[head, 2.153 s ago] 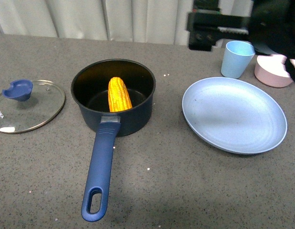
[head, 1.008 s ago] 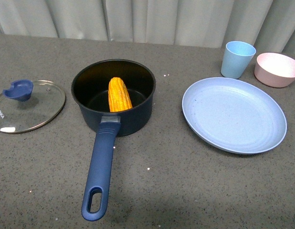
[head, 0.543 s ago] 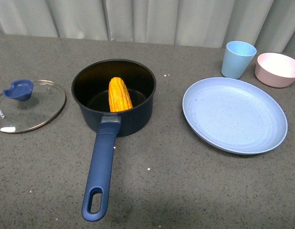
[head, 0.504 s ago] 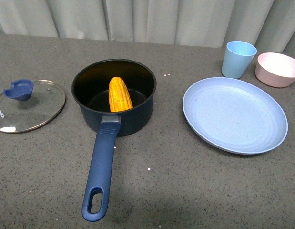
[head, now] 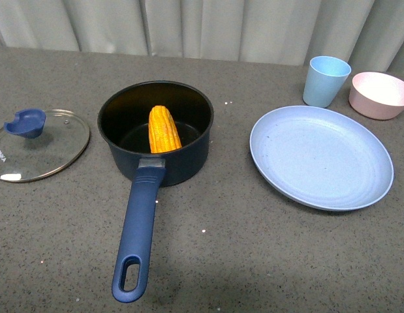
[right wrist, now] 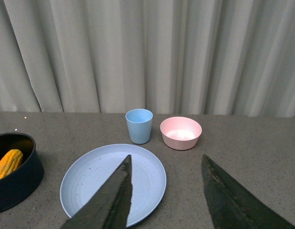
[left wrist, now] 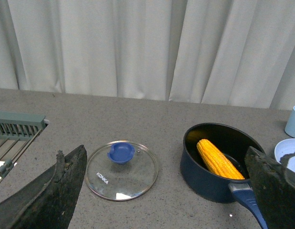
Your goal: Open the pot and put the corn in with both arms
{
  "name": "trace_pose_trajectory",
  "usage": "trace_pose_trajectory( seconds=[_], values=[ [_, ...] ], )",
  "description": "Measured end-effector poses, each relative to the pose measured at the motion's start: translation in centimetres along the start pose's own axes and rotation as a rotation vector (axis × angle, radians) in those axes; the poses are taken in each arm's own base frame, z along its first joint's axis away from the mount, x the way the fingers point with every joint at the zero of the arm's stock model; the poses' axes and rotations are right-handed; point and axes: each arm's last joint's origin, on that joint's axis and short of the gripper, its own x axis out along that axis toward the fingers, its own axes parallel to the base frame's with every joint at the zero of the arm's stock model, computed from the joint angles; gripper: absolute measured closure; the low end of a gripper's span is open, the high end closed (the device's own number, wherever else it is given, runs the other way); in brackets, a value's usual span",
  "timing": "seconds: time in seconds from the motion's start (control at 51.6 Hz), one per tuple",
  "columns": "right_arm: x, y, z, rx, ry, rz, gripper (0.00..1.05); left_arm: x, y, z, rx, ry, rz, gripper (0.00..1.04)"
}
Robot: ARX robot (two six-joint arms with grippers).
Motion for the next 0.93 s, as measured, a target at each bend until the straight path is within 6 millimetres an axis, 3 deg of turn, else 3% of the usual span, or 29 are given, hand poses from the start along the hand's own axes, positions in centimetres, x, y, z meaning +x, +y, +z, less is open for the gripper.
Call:
trace_pose_trajectory(
  seconds=[0.116, 0.194, 0.31, 0.931],
  values=[
    [0.0, 0.0, 0.0, 0.0, 0.0, 0.0, 0.45, 0.0, 0.0, -0.01, 0.0, 0.0, 0.0, 0.06],
    [0.0, 0.0, 0.0, 0.0, 0.0, 0.0, 0.26, 0.0, 0.0, 0.0, 0.0, 0.0, 0.0, 0.06],
    [0.0, 0.0, 0.0, 0.0, 0.0, 0.0, 0.08, 0.0, 0.0, 0.0, 0.0, 0.0, 0.0, 0.06],
    [0.0, 0.0, 0.0, 0.0, 0.0, 0.0, 0.09, 0.0, 0.0, 0.0, 0.0, 0.0, 0.0, 0.06]
  ],
)
